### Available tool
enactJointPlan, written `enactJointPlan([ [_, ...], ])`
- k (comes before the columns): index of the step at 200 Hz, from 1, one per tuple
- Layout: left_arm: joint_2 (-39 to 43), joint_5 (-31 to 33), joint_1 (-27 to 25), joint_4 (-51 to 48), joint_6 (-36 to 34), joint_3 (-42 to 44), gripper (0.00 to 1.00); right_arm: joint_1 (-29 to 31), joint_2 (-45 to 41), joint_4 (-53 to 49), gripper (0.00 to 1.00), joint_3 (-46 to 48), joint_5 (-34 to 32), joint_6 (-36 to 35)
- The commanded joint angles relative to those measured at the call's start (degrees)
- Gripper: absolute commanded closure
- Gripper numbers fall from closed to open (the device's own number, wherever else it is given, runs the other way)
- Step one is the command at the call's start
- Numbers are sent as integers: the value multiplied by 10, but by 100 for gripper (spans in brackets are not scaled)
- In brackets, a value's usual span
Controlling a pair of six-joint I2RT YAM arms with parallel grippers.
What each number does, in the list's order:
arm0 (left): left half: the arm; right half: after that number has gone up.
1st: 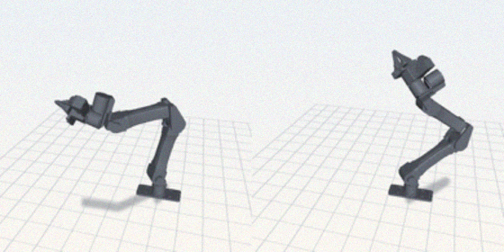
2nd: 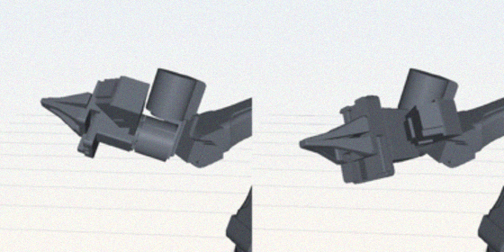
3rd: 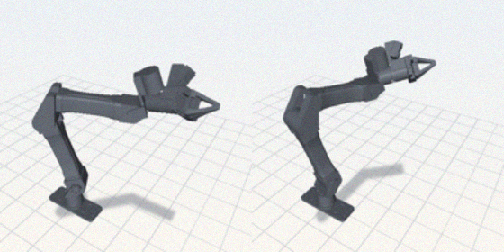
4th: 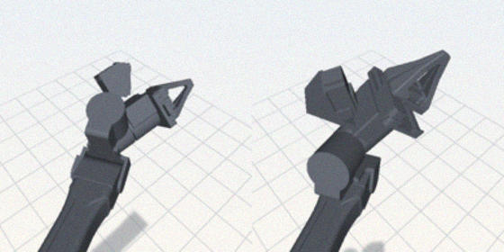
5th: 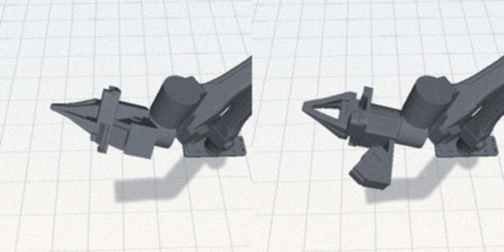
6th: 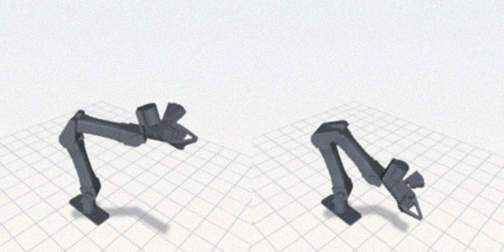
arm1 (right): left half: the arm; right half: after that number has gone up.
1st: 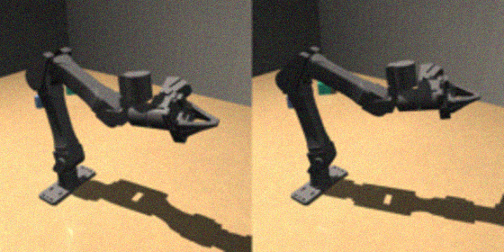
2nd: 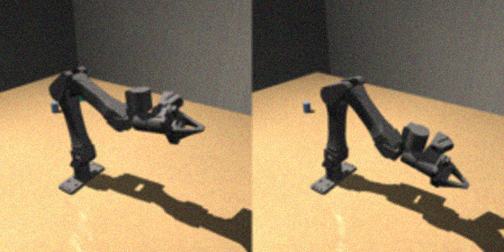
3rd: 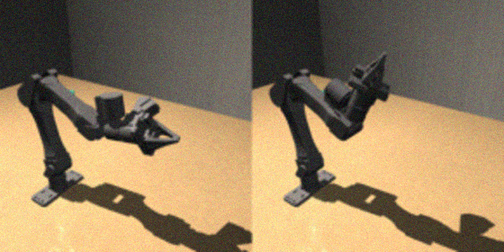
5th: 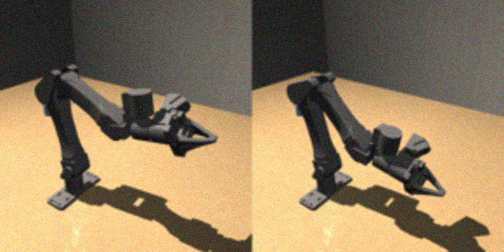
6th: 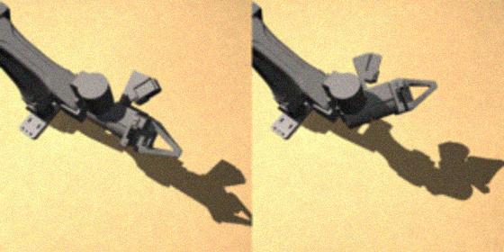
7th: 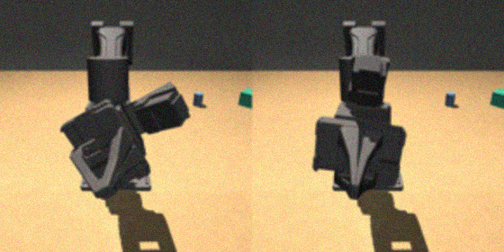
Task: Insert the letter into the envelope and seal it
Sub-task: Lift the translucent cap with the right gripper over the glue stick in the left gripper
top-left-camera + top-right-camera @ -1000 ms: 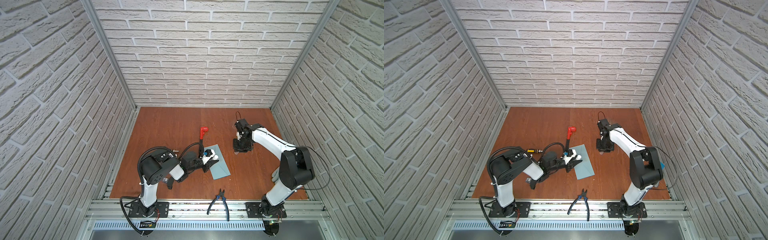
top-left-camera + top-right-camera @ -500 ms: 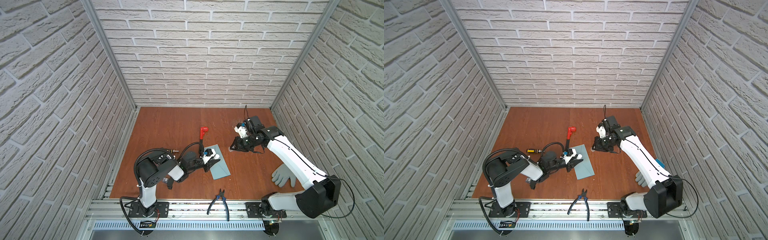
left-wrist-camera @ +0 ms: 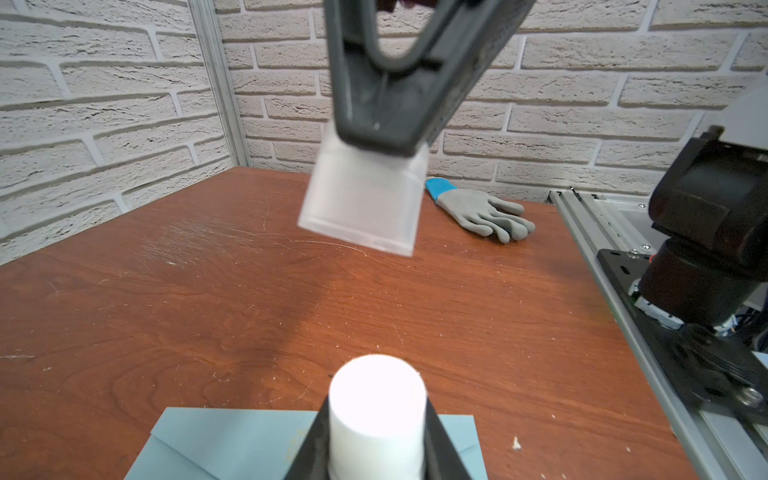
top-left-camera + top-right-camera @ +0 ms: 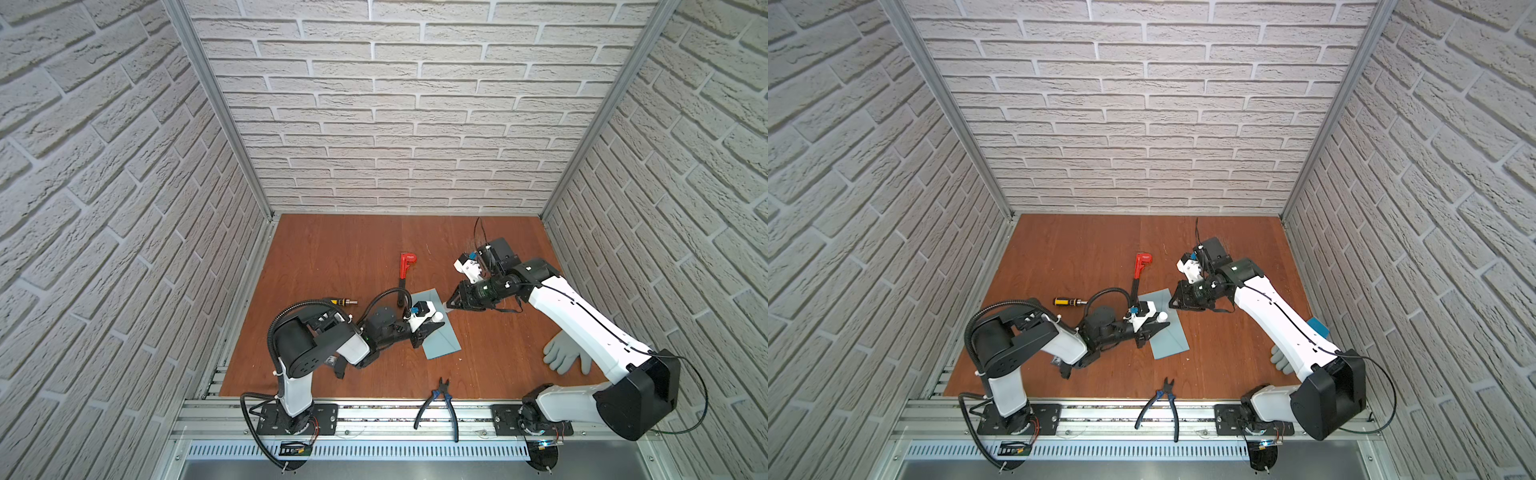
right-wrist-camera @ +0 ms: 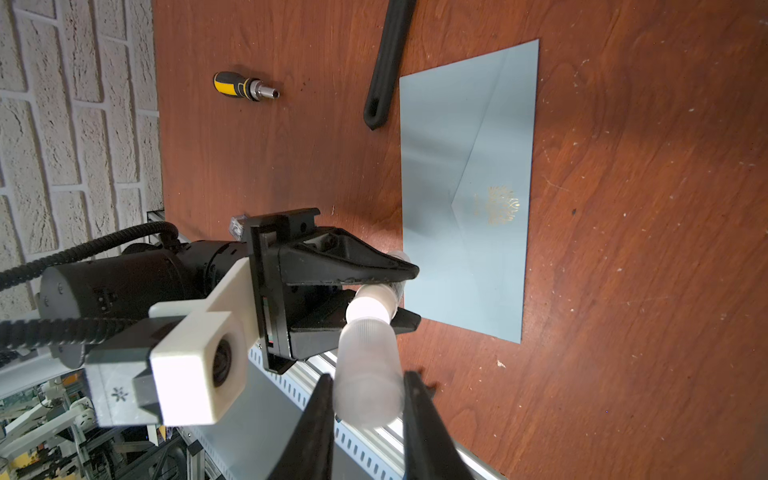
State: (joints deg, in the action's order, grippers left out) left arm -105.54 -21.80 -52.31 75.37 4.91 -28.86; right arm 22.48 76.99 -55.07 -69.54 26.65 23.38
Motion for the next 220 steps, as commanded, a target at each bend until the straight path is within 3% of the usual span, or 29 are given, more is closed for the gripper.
enactJointPlan([
  [1,17,5,-3,49,2,-8,100,7,2,3,76,7,3,-4],
  [106,18,4,-2,50,3,-13,100,20,24,-5,77,20,5,-13],
  [220,22,-1,-4,49,1,-13,100,38,38,52,76,24,30,14],
])
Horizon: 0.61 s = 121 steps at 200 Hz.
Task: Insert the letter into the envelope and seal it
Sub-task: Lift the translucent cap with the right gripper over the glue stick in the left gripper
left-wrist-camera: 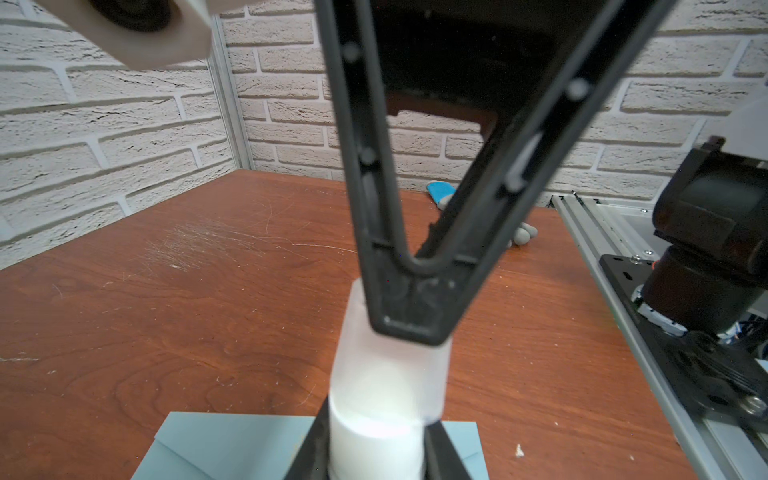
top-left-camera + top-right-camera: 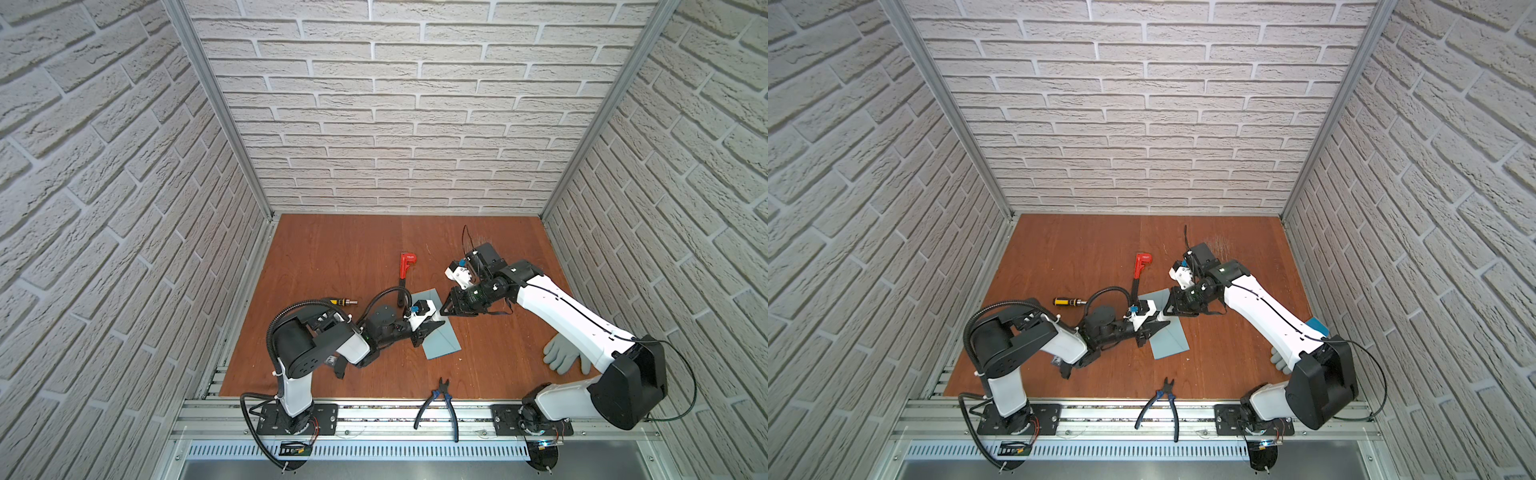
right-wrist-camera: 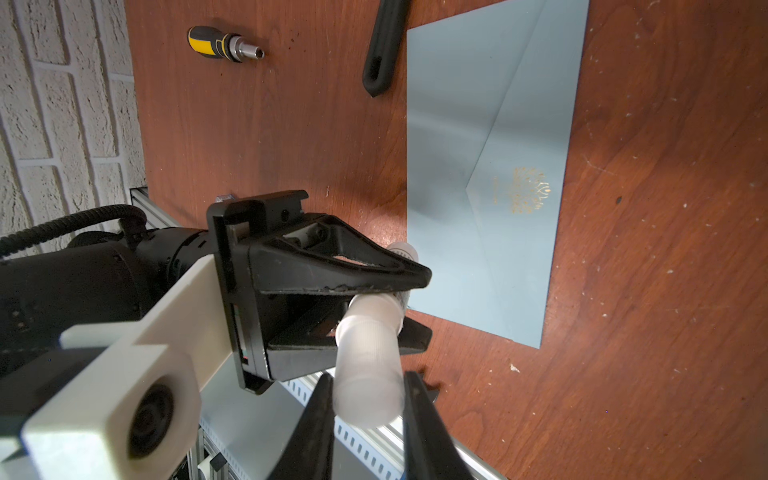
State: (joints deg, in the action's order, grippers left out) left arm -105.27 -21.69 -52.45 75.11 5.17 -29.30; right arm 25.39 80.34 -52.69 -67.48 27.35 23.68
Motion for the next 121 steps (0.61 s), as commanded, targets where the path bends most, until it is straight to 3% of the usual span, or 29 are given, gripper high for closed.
enactJointPlan([
  [1,19,-2,-3,52,-2,-8,100,9,4,28,76,3,23,11],
  [90,21,-4,-4,52,-9,-8,100,44,32,4,77,-29,2,3],
  [121,24,-4,-3,52,-11,-8,100,61,48,-29,77,-50,-36,-5],
])
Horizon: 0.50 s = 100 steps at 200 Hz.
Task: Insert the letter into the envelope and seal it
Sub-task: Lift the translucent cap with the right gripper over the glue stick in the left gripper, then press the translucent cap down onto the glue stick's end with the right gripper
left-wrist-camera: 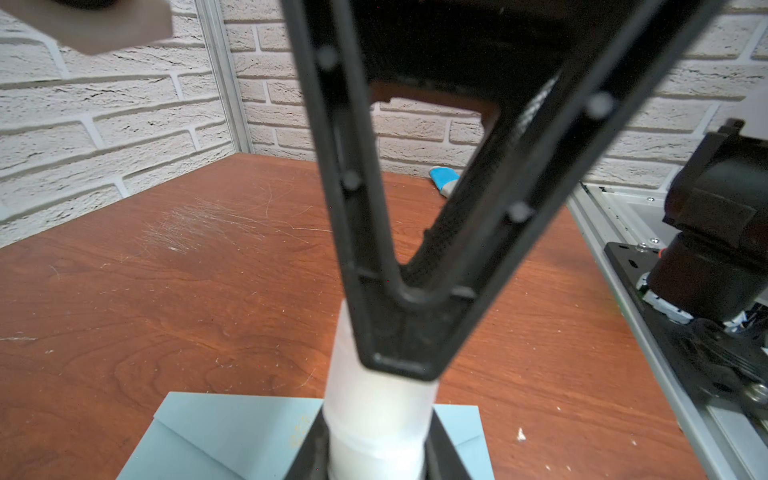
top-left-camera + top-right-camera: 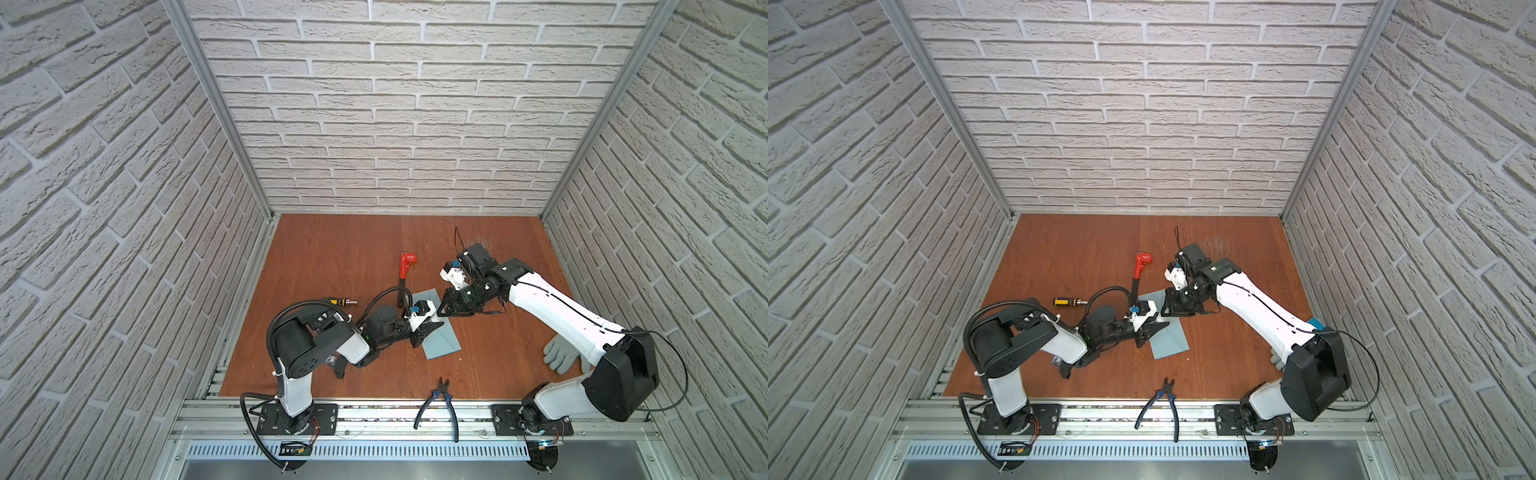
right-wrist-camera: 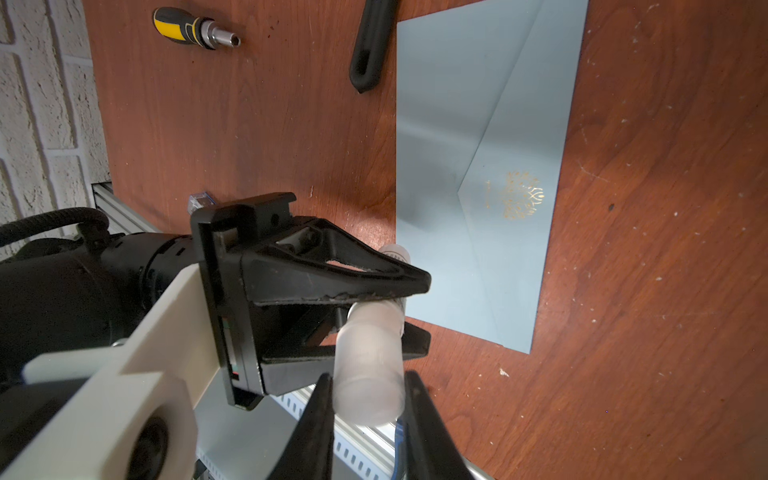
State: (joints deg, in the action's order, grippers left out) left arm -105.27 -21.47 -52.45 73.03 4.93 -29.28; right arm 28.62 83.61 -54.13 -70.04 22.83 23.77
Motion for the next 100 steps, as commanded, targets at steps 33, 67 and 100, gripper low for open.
enactJointPlan([
  [33,27,-8,-3,73,-12,-8,100,51,39,-57,77,-48,-40,-11],
  [67,25,-10,-4,73,-13,-6,100,63,64,-92,77,-62,-83,-14],
  [100,22,-9,-6,73,-12,-4,100,72,80,-106,77,-74,-104,-15],
])
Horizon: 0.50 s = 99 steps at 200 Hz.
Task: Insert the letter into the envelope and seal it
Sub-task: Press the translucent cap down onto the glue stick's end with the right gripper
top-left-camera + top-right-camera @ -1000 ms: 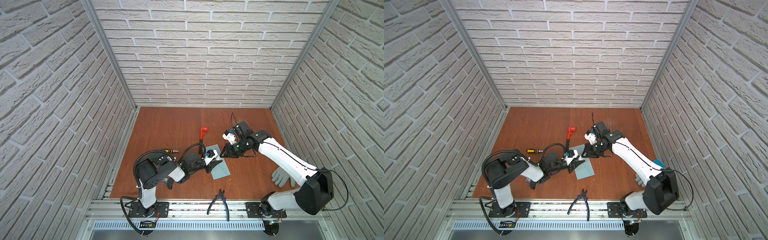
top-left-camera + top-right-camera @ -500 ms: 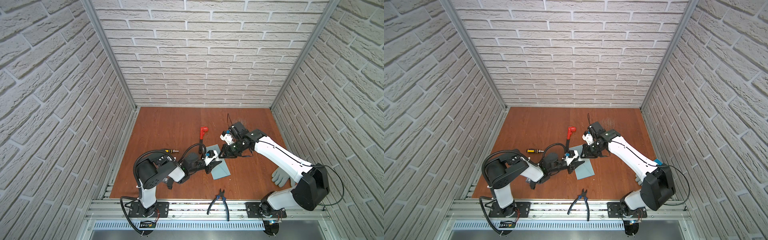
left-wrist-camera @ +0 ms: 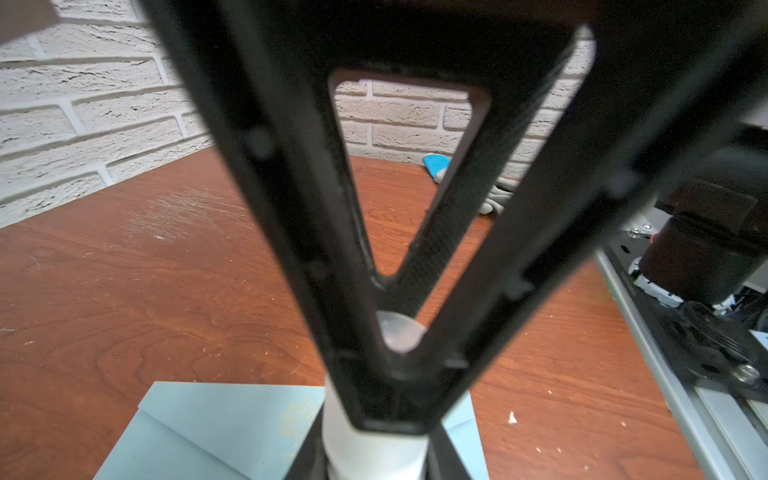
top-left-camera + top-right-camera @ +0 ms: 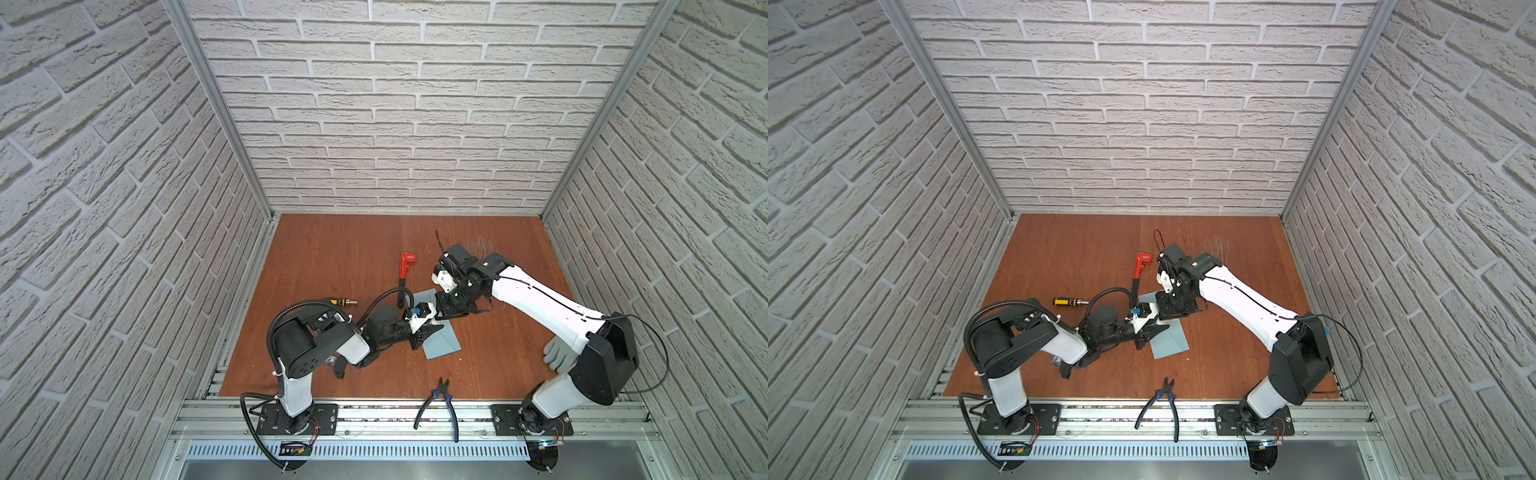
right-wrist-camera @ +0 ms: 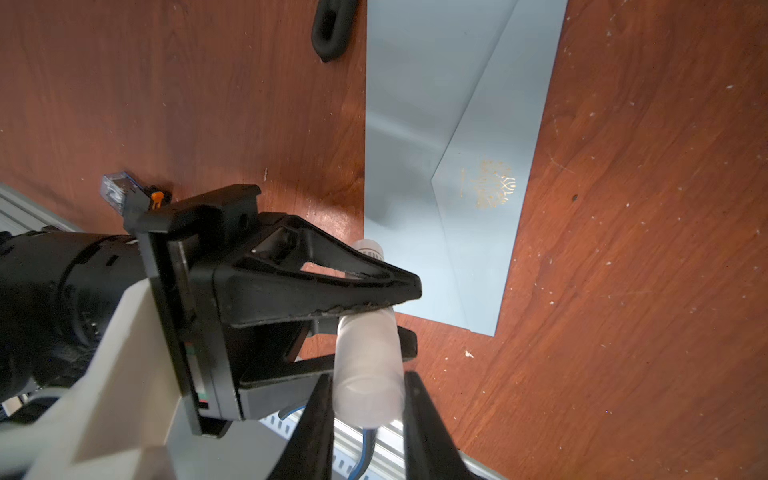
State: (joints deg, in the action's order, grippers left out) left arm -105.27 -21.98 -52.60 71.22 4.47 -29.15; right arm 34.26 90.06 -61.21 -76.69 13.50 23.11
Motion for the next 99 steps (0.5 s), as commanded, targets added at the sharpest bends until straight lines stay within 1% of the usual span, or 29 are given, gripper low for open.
enactJointPlan([
  [1,22,-4,-4,91,-8,-5,100,16,17,-36,77,-8,-10,-8],
  [99,29,-2,-5,91,-8,0,100,34,60,-56,77,-25,-38,-10],
])
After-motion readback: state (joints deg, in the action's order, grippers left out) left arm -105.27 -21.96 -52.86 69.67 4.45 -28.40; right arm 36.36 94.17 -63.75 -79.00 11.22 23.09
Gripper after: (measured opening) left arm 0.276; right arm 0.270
